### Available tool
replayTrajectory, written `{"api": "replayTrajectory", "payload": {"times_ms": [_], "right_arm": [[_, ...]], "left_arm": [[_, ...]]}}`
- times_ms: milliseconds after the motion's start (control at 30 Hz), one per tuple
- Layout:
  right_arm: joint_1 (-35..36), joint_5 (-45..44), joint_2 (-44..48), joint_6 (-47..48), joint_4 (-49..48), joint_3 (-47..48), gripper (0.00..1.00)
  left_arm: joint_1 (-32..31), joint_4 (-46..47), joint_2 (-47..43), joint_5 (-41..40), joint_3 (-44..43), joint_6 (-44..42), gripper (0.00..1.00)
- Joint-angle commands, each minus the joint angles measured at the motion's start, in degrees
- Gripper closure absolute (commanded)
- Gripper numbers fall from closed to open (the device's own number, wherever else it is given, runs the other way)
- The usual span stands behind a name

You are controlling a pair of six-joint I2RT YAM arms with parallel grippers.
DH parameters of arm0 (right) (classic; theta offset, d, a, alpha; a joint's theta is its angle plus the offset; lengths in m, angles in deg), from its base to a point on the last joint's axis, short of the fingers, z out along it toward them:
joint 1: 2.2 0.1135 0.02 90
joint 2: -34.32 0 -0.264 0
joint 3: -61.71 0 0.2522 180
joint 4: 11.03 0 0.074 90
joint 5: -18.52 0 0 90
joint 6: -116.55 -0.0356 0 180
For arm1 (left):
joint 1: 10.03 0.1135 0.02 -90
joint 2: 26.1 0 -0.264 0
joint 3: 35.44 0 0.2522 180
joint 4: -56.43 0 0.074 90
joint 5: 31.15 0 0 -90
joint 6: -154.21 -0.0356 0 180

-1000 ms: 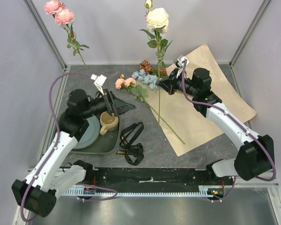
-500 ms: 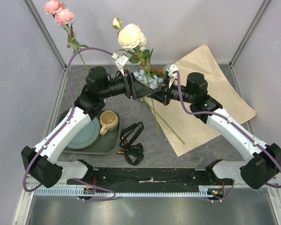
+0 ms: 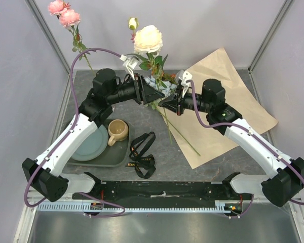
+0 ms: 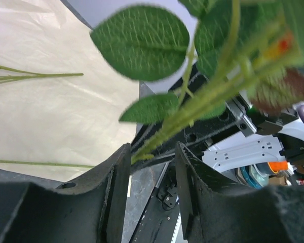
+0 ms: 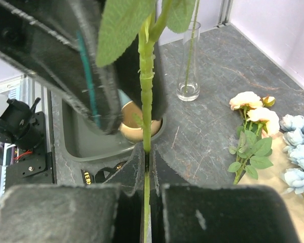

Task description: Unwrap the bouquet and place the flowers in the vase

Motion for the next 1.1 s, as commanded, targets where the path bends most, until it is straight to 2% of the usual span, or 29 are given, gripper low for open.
{"api": "replayTrajectory", "payload": {"times_ms": [0,133,167,233,300,333,367,433,467,600,733,800,833,900,1000,1067], "right_arm": [[1.63,2.28,1.74,2.49,-0.47,2.73,1.00],[2.16,2.19,2.00,2.93,-0.30,2.64,1.00],[2.25,1.84,1.92,3.10,-0.30,2.64,1.00],[2.42,1.22,2.18,3.28,-0.30,2.64,1.00],[2.51,-0.52,2.36,3.28,-0.30,2.47,0.94],[2.51,-1.67,2.79,2.93,-0.30,2.21,0.79],[2.51,-3.25,2.97,2.84,-0.30,1.77,0.70],[2.51,-8.51,4.11,2.40,-0.30,0.72,0.32],[2.51,-10.54,4.55,2.05,-0.30,0.19,0.03],[2.51,-22.66,6.48,-0.83,-0.47,-1.05,0.02],[2.42,-38.99,6.84,-8.57,1.53,-0.35,0.02],[2.33,-39.38,6.31,-9.20,2.60,0.27,0.02],[2.25,-39.12,5.88,-9.29,3.30,0.79,0.02],[2.33,-38.77,5.26,-9.64,3.83,1.15,0.02],[2.33,-38.24,4.64,-9.46,4.54,1.41,0.02],[2.33,-38.24,4.47,-9.46,4.71,1.32,0.02]], "left_arm": [[-0.44,-2.21,0.86,-3.05,-4.17,-3.89,0.54],[-0.44,-2.49,1.12,-3.05,-4.87,-4.68,0.62],[-0.44,-2.58,1.13,-2.88,-5.13,-4.94,0.77],[-0.44,-3.89,0.95,-3.40,-5.57,-6.08,0.95],[-0.44,-4.68,0.51,-4.10,-5.75,-7.31,0.98],[-0.44,-5.21,-0.53,-5.06,-5.84,-8.97,0.98],[-0.44,-5.74,-1.07,-5.77,-6.01,-10.12,0.98],[-0.35,-7.31,-3.52,-9.35,-6.54,-14.58,0.98],[-0.44,-7.85,-4.49,-10.95,-6.89,-16.53,0.98],[-0.35,-13.20,-7.40,-22.89,-10.84,-28.03,0.98],[0.08,-20.67,-5.47,-39.03,-20.92,-34.63,0.98],[2.35,-25.94,-2.05,-43.37,-25.77,-36.92,0.98],[3.68,-28.05,-0.82,-44.87,-31.10,-37.03,0.98],[8.58,-31.57,2.08,-44.45,-35.79,-35.98,0.98],[13.60,-31.06,3.32,-43.57,-41.25,-35.62,0.98],[14.76,-28.87,3.32,-46.28,-42.31,-36.67,0.98]]}}
